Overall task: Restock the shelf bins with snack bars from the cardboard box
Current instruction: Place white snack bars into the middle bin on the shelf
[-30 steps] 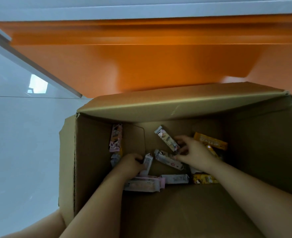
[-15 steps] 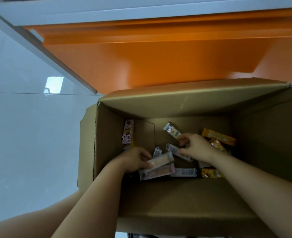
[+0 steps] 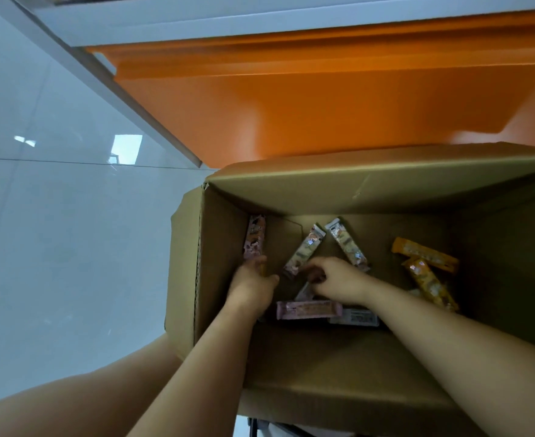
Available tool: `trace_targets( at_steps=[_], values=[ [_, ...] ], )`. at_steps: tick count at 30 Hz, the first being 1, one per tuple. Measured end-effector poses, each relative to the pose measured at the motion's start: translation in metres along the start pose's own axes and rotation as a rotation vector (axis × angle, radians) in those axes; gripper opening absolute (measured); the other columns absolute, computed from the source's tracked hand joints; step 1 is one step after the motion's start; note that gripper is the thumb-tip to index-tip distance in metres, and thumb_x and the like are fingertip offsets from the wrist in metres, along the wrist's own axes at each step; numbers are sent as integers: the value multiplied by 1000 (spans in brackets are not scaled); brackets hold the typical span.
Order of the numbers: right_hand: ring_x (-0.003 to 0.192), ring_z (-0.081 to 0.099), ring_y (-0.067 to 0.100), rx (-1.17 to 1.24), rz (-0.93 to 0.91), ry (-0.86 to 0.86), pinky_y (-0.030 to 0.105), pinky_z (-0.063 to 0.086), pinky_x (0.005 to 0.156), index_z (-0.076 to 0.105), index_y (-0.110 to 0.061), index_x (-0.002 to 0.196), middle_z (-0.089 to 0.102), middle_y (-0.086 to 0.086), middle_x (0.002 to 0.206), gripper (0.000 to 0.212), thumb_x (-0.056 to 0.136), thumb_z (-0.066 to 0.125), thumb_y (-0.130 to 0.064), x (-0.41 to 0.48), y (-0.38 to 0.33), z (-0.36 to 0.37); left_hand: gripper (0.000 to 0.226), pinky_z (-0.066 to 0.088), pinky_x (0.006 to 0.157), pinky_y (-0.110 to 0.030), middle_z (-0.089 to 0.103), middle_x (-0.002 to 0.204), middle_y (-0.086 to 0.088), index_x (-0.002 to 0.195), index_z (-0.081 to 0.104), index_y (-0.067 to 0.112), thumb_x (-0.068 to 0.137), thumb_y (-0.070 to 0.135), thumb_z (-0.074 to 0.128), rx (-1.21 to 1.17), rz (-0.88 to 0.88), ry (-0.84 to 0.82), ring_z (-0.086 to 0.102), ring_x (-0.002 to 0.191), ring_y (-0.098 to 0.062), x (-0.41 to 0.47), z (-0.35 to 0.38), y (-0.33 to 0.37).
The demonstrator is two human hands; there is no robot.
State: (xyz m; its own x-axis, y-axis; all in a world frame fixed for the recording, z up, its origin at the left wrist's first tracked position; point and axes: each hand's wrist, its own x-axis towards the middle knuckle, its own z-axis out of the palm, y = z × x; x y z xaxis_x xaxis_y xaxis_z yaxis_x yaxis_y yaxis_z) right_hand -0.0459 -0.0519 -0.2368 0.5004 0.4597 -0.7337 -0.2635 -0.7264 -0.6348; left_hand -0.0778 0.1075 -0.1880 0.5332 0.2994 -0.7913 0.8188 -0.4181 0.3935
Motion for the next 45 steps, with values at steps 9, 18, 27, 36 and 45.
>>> trace_targets(
  at_steps=[9,18,27,36,45],
  values=[
    [113,57,24,-34,35,-140,1,40,47,34,-21,145,40,5,147,61,92,38,7,5,2,5,61,46,94,-28,27,152,-9,148,29,24,94,18,57,230,-111,-202,47,124,-23,10,7,-10],
    [124,48,20,33,-7,68,27,46,96,45,-23,136,45,1,138,51,91,46,1,1,14,15,49,28,115,-36,2,157,-4,145,36,24,98,15,48,298,47,-270,28,139,-26,18,13,-23],
    [116,54,15,131,-25,572,20,43,92,54,-20,128,45,1,136,47,86,57,2,-12,29,-12,63,36,110,-31,41,145,0,148,31,20,93,0,54,82,344,-203,40,133,-14,42,24,2],
    [142,14,34,-502,261,416,40,32,110,-12,-35,149,2,8,156,110,79,73,-30,-21,47,-19,69,46,102,-37,35,148,-1,145,35,22,86,-2,61,127,486,-19,51,122,-17,63,42,10],
    [100,58,24,-526,186,338,30,53,70,-33,-43,137,6,11,152,120,81,72,-33,-14,55,-24,72,43,100,-28,26,151,-2,146,33,18,84,9,69,268,443,29,51,120,-21,77,40,20]
  ],
)
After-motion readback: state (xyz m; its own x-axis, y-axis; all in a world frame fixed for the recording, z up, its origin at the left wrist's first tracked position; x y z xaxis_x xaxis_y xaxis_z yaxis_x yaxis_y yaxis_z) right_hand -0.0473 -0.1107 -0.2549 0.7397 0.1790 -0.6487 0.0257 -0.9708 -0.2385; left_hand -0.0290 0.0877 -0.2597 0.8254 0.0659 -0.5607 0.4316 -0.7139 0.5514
